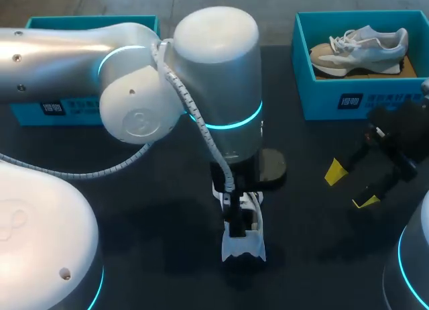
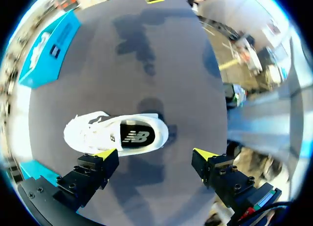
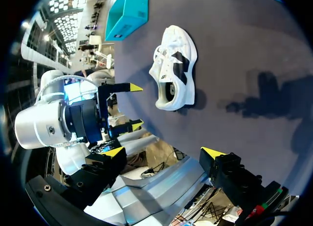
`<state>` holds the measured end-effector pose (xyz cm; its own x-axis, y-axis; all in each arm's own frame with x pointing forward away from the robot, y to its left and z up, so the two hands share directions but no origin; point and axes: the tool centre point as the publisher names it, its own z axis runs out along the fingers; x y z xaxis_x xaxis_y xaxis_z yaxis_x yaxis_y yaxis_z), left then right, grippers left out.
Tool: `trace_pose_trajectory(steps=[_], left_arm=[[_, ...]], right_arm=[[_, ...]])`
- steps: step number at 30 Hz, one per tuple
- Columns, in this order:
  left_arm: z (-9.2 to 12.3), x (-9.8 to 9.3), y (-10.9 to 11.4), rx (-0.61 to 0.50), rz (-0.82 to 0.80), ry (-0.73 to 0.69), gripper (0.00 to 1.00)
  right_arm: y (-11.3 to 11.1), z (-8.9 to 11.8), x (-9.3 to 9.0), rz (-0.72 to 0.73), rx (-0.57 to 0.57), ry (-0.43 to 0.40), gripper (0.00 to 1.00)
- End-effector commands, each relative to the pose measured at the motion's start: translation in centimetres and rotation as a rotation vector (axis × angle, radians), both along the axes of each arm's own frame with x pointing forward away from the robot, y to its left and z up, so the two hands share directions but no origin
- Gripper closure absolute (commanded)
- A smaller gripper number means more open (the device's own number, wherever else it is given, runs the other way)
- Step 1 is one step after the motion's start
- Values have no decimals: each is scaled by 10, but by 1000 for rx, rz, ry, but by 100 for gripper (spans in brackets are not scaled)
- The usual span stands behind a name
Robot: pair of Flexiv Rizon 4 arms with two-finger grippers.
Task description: Take the shoe out of the shoebox, open the shoe tongue, remove and reinsert the insole, then place the shoe into the shoebox
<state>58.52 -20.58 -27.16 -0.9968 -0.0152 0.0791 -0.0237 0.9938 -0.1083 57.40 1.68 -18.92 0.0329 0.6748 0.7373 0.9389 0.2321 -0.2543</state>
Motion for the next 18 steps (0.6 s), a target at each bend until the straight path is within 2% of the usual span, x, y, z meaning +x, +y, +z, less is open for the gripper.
trace_pose_trajectory(steps=[1, 18], left_arm=[[-15, -6, -6, -35, 47, 16, 0], [-55, -12, -14, 6, 57, 63, 0]], right_arm=[[0, -1, -1, -2, -2, -1, 0], [0, -1, -1, -2, -2, -1, 0]])
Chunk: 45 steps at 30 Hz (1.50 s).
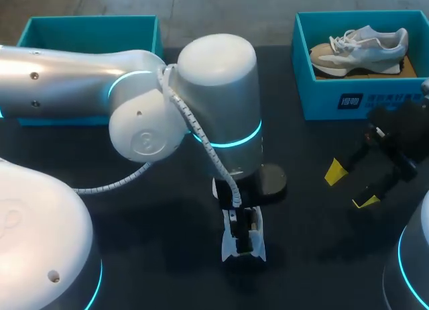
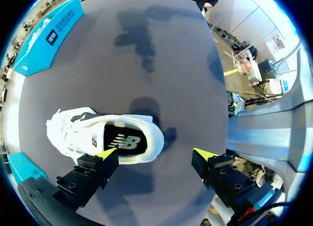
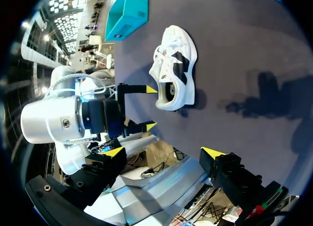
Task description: Take the shoe out of the shoebox, open the shoe tongue, remove and reinsert the insole, then place the shoe into the shoebox
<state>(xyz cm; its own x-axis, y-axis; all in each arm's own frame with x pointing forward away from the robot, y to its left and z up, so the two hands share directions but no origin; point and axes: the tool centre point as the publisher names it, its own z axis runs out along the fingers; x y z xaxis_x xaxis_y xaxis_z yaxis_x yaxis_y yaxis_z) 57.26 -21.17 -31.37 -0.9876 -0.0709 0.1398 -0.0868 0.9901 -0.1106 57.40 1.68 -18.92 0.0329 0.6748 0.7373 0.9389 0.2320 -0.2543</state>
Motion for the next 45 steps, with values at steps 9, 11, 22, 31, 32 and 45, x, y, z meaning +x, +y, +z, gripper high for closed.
trace_pose_trajectory(steps=[9, 11, 22, 31, 32, 45], left_arm=[[-33, -2, -11, 33, -3, 18, 0], [-36, -4, -11, 39, -10, 20, 0], [-54, -8, -13, 68, -11, 11, 2], [-66, -13, -10, 81, -20, -5, 14], [-68, -13, -10, 82, -22, -7, 16], [-80, -17, -12, 110, -33, -21, 45]], right_arm=[[0, -1, -1, -2, -1, -1, 0], [0, -1, -1, -2, -1, -1, 0], [0, -1, -1, -2, -1, -1, 0], [0, -1, -1, -2, -1, -1, 0], [0, -1, -1, -2, -1, -1, 0], [0, -1, -1, -2, -1, -1, 0]])
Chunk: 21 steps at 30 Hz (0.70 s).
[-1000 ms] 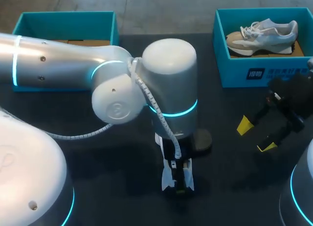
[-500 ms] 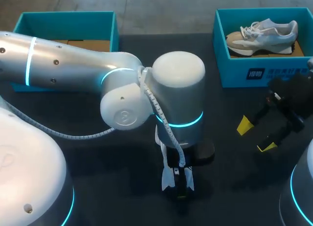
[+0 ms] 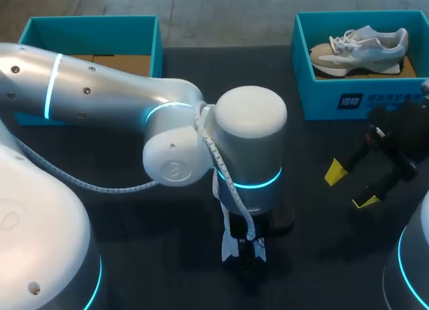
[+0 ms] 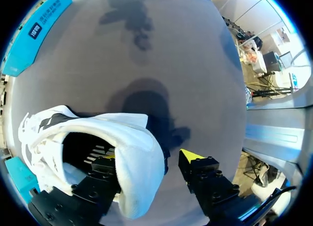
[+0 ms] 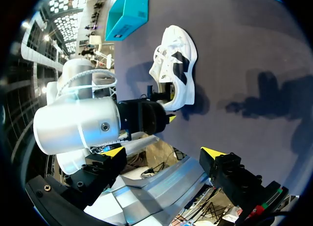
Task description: Take the shoe out of the shoebox, open the shoe tongue, remove and reinsert the insole, then place the shoe into the shoebox
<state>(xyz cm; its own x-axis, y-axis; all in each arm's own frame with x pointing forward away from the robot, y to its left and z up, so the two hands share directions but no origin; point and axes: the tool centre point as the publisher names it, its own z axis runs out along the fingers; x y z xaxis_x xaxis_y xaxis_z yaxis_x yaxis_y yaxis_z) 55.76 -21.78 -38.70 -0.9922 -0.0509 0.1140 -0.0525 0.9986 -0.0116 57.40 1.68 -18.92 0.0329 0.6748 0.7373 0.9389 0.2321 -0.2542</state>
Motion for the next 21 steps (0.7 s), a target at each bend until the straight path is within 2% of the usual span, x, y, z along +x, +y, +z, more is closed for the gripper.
trace_pose_trajectory(steps=[1, 7, 9, 10, 11, 21], left_arm=[[-7, -2, -6, 10, 0, 0, 47], [-9, -2, -8, 20, 4, -10, 58], [-10, 0, -9, 24, 9, -12, 72], [-11, 0, -9, 26, 10, -12, 83], [-11, 0, -9, 27, 13, -14, 100], [-8, 4, -5, 20, 29, -20, 100]], right_arm=[[0, -1, -1, -2, -2, -1, 0], [0, -1, -1, -2, -2, -1, 0], [0, -1, -1, -2, -2, -1, 0], [0, -1, -1, -2, -2, -1, 0], [0, -1, -1, -2, -2, -1, 0], [0, -1, -1, -2, -2, -1, 0]])
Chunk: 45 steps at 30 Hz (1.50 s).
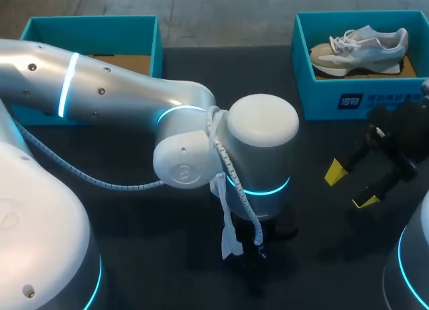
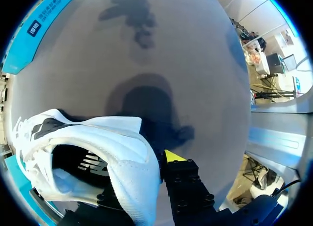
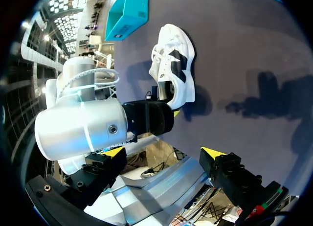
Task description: Take the shoe out of the shoebox, open the shoe tongue, remove and reinsert the insole, then place the shoe into the shoebox
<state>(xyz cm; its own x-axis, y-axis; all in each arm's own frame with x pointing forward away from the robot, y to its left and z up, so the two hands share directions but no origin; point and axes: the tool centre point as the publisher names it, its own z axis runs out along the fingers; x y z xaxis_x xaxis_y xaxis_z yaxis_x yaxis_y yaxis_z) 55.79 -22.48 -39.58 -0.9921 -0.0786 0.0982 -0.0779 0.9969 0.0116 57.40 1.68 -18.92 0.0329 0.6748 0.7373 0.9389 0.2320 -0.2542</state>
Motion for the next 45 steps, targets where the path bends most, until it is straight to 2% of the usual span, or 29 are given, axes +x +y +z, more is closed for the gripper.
trace_pose_trajectory(steps=[1, 8, 17, 26, 37, 45], left_arm=[[2, 5, 3, -6, 7, -8, 100], [19, 14, 14, -34, 18, -15, 100], [59, 39, 40, -64, -38, -15, 100], [109, 84, 76, -46, -129, -3, 100], [167, 136, 118, -81, -146, 9, 100], [195, 180, 144, -113, -153, 11, 100]], right_arm=[[0, -1, -1, -2, -2, -1, 0], [0, -1, -1, -2, -2, -1, 0], [0, -1, -1, -2, -2, -1, 0], [0, -1, -1, -2, -2, -1, 0], [0, -1, -1, -2, -2, -1, 0], [0, -1, -1, -2, -2, -1, 0]])
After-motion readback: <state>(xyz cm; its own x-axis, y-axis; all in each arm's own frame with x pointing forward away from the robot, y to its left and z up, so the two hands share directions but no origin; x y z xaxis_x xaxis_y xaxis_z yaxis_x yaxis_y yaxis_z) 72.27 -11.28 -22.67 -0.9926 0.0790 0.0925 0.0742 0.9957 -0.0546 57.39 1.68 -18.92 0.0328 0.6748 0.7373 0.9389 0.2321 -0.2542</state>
